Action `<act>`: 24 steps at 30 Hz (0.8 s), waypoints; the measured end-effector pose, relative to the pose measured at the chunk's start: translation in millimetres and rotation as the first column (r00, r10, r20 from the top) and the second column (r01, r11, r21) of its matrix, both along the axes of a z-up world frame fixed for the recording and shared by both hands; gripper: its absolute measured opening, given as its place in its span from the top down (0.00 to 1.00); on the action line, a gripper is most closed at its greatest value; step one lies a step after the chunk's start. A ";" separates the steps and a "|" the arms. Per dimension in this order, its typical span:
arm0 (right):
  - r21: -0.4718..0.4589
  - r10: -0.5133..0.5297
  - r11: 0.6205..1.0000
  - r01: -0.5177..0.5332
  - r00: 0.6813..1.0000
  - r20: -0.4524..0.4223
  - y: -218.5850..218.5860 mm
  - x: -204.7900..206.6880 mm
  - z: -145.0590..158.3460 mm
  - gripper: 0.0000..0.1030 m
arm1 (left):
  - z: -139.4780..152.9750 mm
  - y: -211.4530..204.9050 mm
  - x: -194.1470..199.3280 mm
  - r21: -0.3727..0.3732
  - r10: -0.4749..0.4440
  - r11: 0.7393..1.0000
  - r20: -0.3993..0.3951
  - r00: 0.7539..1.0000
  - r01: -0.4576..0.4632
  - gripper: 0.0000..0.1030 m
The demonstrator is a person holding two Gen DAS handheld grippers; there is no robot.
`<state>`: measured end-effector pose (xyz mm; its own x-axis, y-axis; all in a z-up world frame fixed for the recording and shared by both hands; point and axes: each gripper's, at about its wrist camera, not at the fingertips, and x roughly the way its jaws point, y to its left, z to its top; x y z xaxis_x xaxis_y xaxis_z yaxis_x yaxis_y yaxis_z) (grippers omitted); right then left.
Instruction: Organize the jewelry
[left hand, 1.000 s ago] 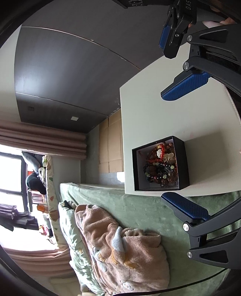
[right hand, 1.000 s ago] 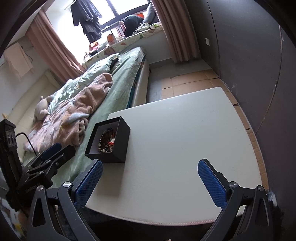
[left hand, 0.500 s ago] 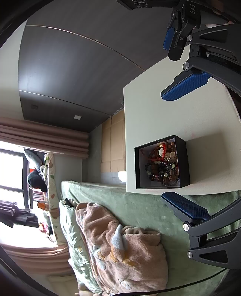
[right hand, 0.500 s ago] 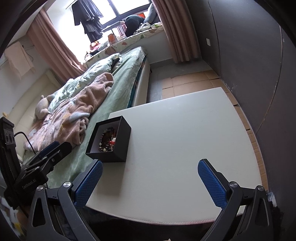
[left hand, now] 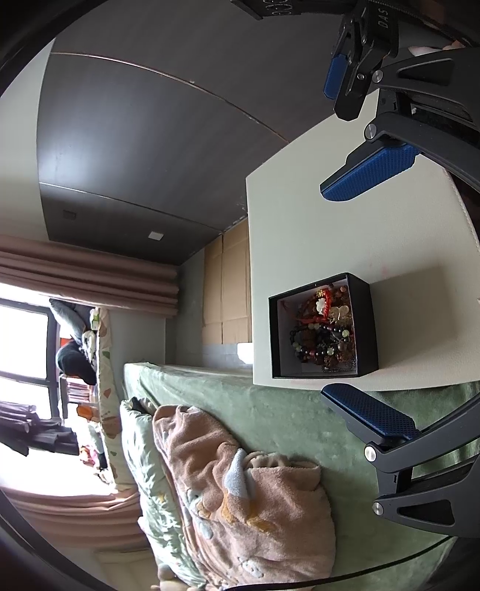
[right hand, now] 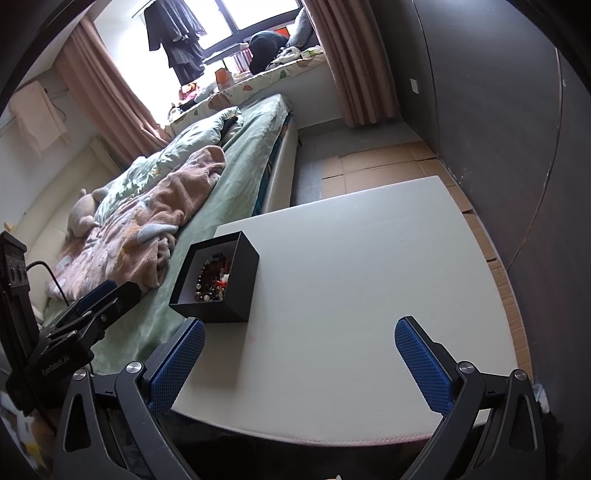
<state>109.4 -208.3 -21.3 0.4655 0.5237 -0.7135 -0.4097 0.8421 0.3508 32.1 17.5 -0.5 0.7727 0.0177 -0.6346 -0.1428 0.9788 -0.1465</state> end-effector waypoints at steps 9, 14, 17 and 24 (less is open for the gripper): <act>0.000 -0.004 1.000 0.004 1.000 -0.003 -0.5 -0.4 0.8 0.00 | 2.1 -2.3 -1.0 0.000 -0.003 1.000 0.008 1.000 0.003 0.04; -0.005 -0.004 1.000 0.004 1.000 0.000 -3.2 -1.1 3.2 0.00 | 3.2 -2.6 -1.0 -0.002 -0.005 1.000 0.010 1.000 0.005 0.04; -0.007 -0.007 1.000 0.007 1.000 -0.001 -4.6 -0.9 4.7 0.00 | 4.6 -2.1 -1.4 -0.006 -0.003 1.000 0.015 1.000 0.003 0.04; -0.012 -0.008 1.000 0.008 1.000 -0.001 -7.2 -1.3 6.9 0.00 | 6.5 -3.4 -3.3 -0.007 -0.005 1.000 0.023 1.000 0.005 0.04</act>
